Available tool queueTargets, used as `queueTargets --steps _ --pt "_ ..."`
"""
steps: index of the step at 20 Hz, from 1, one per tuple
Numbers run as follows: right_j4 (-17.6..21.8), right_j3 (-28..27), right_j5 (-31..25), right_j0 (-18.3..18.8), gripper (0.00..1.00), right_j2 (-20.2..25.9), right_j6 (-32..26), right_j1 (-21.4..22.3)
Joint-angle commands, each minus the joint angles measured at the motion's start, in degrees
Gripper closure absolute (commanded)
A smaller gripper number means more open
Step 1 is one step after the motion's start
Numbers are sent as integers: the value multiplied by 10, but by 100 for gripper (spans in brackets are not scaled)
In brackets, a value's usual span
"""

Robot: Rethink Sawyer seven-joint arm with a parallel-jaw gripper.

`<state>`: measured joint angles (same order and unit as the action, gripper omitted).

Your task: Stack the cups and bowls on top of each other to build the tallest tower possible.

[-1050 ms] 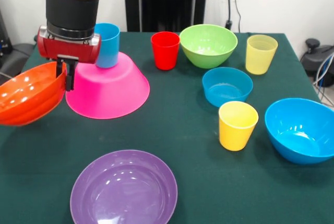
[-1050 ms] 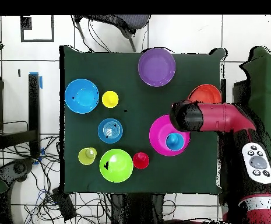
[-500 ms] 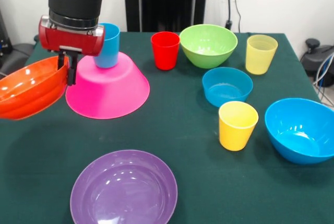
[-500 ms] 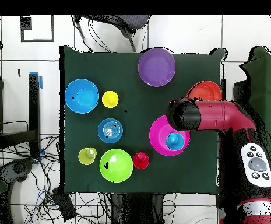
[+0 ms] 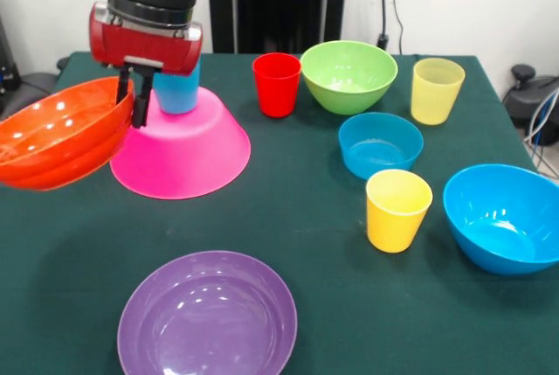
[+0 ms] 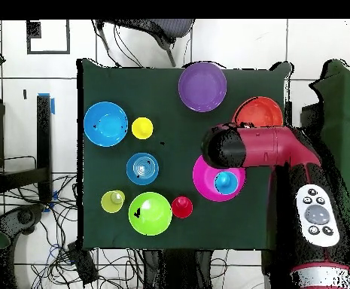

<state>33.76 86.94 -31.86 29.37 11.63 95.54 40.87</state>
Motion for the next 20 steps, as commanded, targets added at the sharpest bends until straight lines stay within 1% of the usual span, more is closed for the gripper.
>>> queueTargets --steps 1,2,4,9,13,18,20 --pt "9 29 -78 -33 100 -12 -4 22" --pt "9 20 -85 -38 100 -13 -5 21" --pt "7 21 -94 -45 100 -18 -7 31" --pt "9 10 -115 -63 100 -30 -3 34" --pt "6 7 -136 -78 100 -37 0 44" --pt "0 -3 -172 -97 100 -50 12 41" --pt "1 5 -166 -98 100 -55 17 41"
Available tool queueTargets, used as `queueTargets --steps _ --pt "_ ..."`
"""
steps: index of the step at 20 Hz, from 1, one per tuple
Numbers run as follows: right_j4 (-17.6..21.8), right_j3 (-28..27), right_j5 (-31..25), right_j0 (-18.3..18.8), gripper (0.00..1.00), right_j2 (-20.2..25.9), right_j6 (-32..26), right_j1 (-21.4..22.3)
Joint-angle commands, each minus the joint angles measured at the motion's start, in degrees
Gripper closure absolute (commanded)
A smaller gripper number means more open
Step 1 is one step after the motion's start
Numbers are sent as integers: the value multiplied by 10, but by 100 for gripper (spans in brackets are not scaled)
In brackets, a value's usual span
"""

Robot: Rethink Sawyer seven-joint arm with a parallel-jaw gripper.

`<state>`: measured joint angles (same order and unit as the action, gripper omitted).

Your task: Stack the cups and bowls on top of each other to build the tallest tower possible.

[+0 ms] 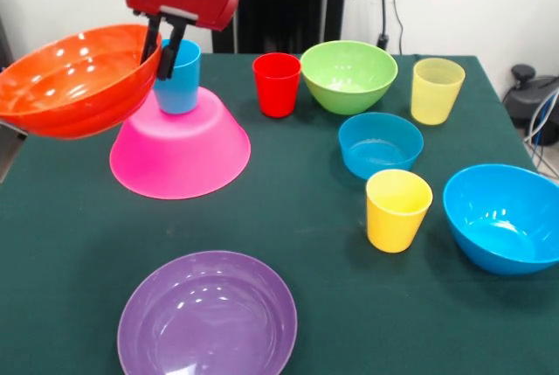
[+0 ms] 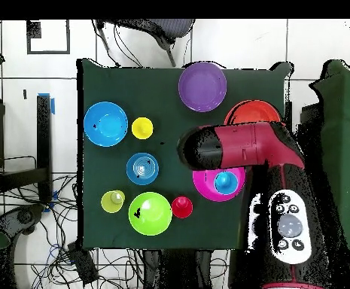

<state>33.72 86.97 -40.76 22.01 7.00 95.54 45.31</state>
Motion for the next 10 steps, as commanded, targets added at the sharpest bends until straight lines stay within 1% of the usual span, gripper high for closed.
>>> queueTargets --steps 1,5,10 --pt "1 7 -77 -26 100 -11 21 -4" --pt "-9 17 -92 -38 100 -18 29 4" --pt "-13 15 -121 -63 100 -36 41 9"
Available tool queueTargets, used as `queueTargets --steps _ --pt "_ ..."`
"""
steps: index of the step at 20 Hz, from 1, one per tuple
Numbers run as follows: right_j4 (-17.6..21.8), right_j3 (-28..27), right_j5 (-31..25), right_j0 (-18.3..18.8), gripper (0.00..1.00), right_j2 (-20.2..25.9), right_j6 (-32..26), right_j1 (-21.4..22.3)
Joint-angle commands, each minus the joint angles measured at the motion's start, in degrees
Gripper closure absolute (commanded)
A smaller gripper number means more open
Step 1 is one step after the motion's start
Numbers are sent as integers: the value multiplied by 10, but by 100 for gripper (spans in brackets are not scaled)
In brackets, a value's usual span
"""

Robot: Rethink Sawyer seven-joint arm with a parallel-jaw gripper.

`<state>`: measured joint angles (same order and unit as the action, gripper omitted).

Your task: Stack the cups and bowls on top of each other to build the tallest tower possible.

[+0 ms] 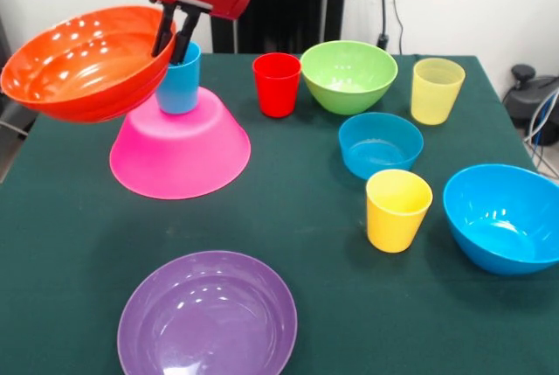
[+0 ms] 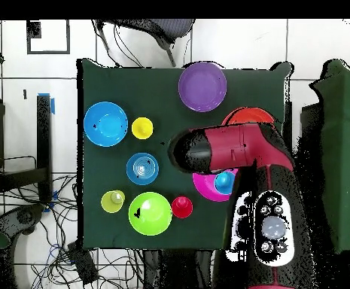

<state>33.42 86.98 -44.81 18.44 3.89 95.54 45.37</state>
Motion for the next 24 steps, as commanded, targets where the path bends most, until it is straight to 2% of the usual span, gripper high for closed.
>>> queueTargets --steps 1,10,15,24 --pt "-12 18 -82 -31 100 -8 42 12" --pt "-12 17 -120 -77 100 -36 54 33" --pt "-25 14 -141 -99 100 -46 61 40" --pt "-25 23 -122 -137 100 -73 97 23"
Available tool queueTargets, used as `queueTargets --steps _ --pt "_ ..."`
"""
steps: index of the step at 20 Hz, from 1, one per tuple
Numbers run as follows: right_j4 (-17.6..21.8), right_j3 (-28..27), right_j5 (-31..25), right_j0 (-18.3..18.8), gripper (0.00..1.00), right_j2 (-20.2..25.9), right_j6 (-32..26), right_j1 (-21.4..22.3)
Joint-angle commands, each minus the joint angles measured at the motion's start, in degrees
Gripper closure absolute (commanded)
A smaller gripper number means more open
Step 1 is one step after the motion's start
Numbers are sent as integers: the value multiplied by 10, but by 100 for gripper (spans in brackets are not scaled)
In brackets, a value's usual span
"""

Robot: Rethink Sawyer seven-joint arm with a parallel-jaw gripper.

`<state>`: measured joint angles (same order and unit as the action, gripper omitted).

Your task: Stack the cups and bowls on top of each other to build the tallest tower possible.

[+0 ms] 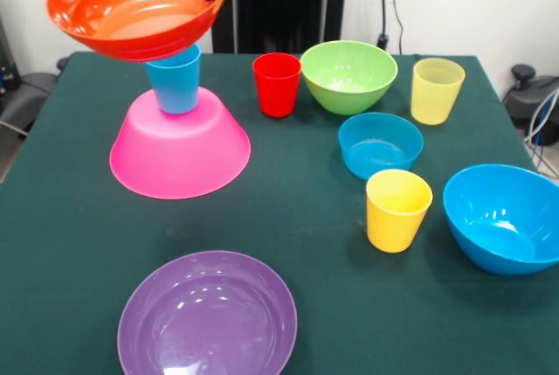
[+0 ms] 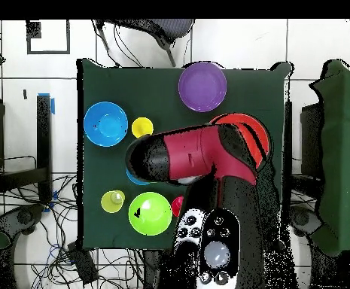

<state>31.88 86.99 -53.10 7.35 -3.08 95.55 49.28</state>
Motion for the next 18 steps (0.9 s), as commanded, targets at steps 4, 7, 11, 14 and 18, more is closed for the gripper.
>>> queueTargets --steps 4,7,11,14,18 --pt "-18 29 -19 -45 100 -24 138 -24" --pt "-18 34 -11 -61 100 -44 169 -34" --pt "-13 35 -1 -84 100 -69 205 -46" --pt "-10 38 0 -95 100 -82 214 -45" --pt "-5 37 -4 -108 100 -95 220 -45"
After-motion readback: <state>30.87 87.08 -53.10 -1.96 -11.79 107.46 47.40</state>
